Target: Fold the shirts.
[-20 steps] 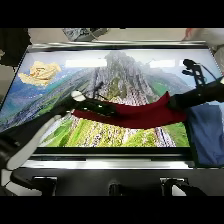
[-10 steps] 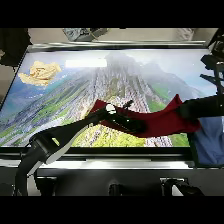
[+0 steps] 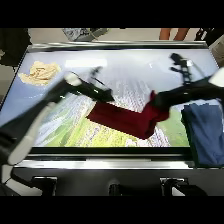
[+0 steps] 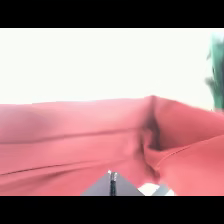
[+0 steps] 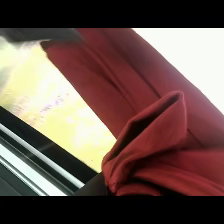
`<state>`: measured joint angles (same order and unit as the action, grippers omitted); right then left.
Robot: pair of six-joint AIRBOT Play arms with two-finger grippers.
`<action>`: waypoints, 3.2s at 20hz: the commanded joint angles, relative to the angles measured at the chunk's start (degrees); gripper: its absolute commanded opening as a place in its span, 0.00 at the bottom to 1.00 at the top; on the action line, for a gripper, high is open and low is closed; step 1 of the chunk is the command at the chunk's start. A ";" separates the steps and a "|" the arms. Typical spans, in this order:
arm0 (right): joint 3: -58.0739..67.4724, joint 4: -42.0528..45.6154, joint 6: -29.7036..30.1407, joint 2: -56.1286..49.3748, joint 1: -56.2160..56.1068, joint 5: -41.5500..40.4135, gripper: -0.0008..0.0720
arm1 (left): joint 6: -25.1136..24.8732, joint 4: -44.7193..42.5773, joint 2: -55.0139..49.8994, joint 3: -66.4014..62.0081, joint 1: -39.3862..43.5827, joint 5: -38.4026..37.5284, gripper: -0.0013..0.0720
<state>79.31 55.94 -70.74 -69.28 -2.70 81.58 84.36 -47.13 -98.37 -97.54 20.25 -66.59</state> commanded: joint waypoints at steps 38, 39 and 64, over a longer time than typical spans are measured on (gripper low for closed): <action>-12.20 -12.61 10.86 -8.55 9.49 -12.22 0.07 | -5.16 -13.11 20.87 3.80 -16.17 -7.13 0.05; -5.75 -8.07 7.78 -7.28 12.15 -7.74 0.07 | -5.16 -13.11 20.83 3.80 -16.17 -6.82 0.05; 17.05 21.97 2.78 -3.89 60.65 24.52 0.07 | -5.97 -13.09 18.95 3.80 -16.13 -5.46 0.05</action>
<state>99.26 65.32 -68.16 -74.63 56.40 101.69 78.59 -60.23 -79.40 -93.76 4.14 -72.05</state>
